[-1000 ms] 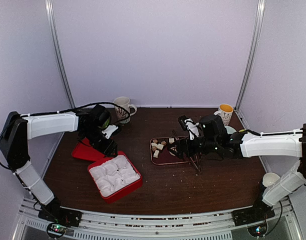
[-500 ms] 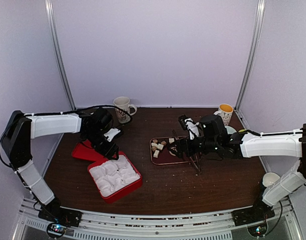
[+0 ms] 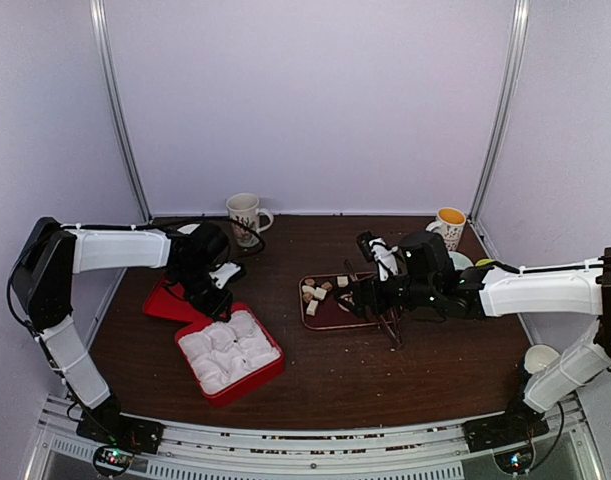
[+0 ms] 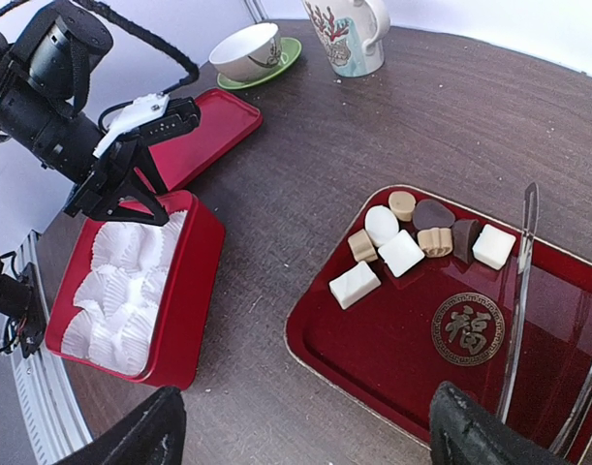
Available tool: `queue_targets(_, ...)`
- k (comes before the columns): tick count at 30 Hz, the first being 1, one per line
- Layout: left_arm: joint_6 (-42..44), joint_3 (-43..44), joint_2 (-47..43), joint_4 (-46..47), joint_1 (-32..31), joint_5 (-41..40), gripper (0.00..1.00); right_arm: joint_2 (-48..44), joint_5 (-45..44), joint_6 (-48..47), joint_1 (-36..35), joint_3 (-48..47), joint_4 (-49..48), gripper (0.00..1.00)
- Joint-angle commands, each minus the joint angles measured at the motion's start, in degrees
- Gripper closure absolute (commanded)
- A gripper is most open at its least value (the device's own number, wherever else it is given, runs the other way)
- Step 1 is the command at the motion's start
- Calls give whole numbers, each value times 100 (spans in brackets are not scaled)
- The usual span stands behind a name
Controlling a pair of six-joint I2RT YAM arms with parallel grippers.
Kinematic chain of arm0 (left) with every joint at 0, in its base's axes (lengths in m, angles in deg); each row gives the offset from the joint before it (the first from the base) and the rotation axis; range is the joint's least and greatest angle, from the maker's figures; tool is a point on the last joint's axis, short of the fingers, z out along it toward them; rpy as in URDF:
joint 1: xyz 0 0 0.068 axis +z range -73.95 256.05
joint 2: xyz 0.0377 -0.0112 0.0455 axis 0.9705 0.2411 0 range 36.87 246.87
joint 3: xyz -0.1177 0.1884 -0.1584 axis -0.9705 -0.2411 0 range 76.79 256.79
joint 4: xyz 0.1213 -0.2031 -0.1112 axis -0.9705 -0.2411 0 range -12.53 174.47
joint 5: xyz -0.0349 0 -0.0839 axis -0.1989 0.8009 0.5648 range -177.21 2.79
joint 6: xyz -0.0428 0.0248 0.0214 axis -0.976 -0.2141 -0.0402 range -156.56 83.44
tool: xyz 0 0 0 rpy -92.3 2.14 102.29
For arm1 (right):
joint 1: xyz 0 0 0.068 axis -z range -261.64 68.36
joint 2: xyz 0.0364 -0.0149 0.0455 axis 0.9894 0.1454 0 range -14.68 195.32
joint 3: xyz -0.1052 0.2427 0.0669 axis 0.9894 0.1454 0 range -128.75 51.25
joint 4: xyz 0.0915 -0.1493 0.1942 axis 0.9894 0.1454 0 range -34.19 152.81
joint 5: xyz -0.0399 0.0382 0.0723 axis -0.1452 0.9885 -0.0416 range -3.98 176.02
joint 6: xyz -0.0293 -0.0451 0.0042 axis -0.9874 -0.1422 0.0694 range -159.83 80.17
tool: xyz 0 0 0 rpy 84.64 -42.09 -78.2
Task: Pack the chocolate
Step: Move the packing box to the center of the board.
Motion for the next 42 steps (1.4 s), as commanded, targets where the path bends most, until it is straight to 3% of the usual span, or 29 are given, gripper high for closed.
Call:
queue_targets(1, -228, 123, 69, 280, -41, -252, 72, -145, -159, -20, 33, 87, -123, 12)
queue_targets(6, -670, 117, 109, 495, -36, -499, 84, -153, -199, -29, 34, 97, -121, 12)
queue_targets(19, -2111, 80, 207, 923, 207, -849, 97, -200, -264, -73, 32, 171, -116, 12)
queue_targets(30, -3153, -81, 203, 1590, 348, -917, 94, -302, -380, -140, 31, 224, -457, 11)
queue_targets(37, -3303, -62, 180, 1782, 371, -1107, 92, -255, -507, -277, 30, 24, -575, 8)
queue_targets(42, -3335, -134, 64, 1992, 367, -896, 78, -300, -749, -313, 33, -5, -444, 6)
